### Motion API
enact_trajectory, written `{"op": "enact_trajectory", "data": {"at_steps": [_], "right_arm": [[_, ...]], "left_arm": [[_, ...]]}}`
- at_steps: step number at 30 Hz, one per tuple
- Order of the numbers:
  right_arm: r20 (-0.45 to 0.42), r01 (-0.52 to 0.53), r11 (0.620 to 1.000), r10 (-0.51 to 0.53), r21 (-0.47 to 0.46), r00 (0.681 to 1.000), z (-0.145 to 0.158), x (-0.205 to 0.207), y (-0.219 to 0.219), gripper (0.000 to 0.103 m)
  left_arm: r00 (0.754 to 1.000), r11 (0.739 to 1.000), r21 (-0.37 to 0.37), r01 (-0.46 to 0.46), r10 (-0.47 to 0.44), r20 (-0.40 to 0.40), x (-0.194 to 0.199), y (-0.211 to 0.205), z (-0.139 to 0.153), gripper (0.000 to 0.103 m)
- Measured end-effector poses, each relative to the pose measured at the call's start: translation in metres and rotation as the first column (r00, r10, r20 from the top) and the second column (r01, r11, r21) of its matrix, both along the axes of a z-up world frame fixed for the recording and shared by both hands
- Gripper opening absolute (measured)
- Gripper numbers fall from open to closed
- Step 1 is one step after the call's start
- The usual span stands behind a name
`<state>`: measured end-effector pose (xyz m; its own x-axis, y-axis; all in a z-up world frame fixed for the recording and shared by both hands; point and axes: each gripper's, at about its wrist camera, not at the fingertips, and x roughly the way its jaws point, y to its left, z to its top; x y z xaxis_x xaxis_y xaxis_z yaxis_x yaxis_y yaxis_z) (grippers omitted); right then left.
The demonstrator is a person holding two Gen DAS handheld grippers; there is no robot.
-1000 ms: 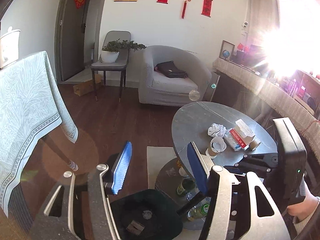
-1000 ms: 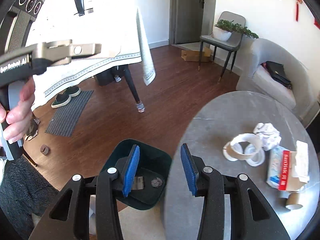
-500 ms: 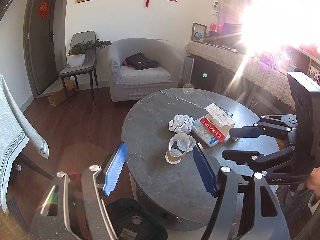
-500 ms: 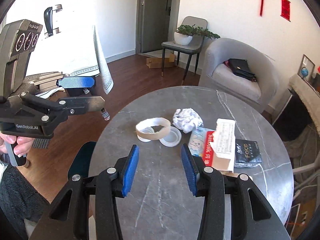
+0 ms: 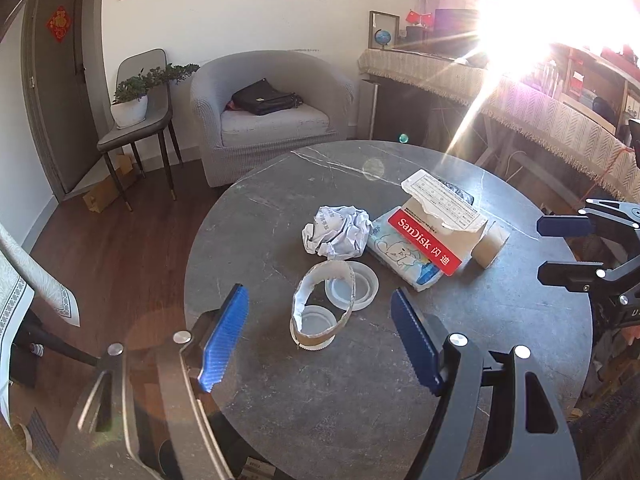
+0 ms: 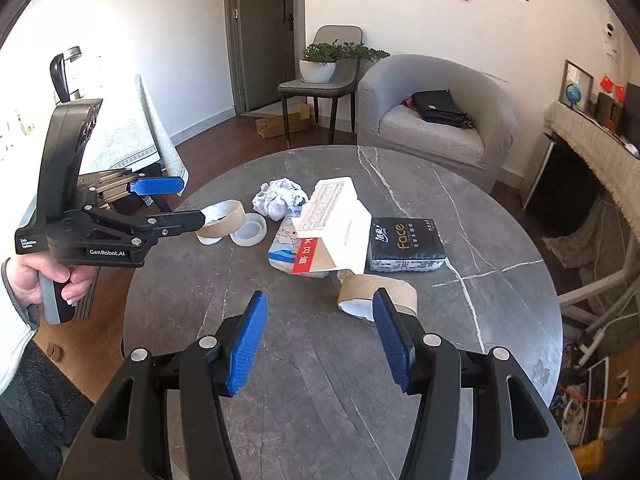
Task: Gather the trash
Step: 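Return both tools to the table toward the brown tape roll, then grasp the brown tape roll with the left tool while the right tool grasps the white card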
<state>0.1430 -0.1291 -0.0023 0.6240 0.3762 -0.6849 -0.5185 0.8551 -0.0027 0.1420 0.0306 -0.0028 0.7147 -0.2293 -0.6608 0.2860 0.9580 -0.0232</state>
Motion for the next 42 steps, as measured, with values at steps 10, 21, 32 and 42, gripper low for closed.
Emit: {"op": "enact_trajectory", "data": {"at_steps": [10,21,32,42], "right_arm": [[0.002,0.015,0.999,-0.015,0.042,1.000,0.002,0.008,-0.017,0.057],[0.014,0.009,1.000,-0.009,0.014,1.000,-0.009,0.025,0.003,0.057],[0.049,-0.001,0.998,0.004,-0.063,0.999,-0.016,0.034,0.029,0.041],[0.052,0.032,0.995,-0.027,-0.099,0.998,-0.024,0.051,0.047,0.035]], "left_arm": [[0.998,1.000,0.014,0.006,-0.005,-0.057,0.018,-0.010,-0.023,0.063],[0.997,0.998,-0.056,-0.010,0.006,-0.083,0.031,-0.004,-0.027,0.050],[0.998,0.996,-0.086,0.009,-0.015,-0.068,0.024,-0.008,-0.021,0.041],[1.000,0.986,-0.164,0.001,-0.002,-0.007,0.011,-0.003,0.006,0.042]]}}
